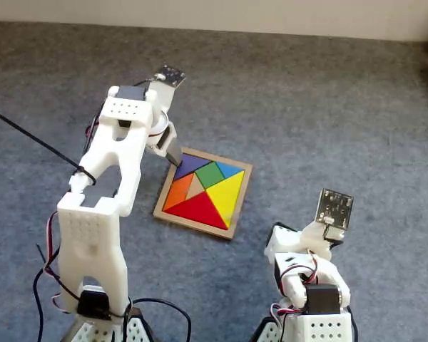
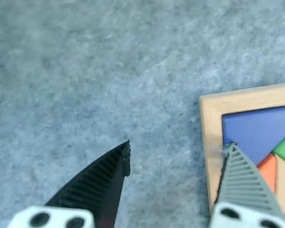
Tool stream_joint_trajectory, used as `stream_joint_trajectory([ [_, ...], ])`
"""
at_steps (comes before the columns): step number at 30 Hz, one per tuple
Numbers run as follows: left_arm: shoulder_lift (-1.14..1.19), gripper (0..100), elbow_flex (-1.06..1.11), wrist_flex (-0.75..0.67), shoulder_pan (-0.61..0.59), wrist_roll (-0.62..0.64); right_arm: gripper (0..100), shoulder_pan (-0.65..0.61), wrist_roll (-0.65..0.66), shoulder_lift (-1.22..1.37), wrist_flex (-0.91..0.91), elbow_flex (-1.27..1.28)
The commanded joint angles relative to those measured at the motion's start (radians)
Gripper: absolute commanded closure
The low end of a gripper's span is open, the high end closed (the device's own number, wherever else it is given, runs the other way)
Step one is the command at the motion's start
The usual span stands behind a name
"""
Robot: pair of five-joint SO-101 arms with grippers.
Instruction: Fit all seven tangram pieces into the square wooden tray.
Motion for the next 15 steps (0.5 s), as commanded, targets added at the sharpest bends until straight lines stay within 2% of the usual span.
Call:
stream_joint_trajectory([
  [1,-0.015,70,-0.005,-0.009,0.016,0.005,99.4,0.007,0.011,-0.015,0.010,0.137],
  [10,-0.028,70,-0.008,0.017,0.025,0.014,99.4,0.007,0.011,-0.015,0.010,0.137],
  [15,-0.119,79,0.016,0.040,0.035,0.044,99.4,0.007,0.011,-0.015,0.010,0.137],
])
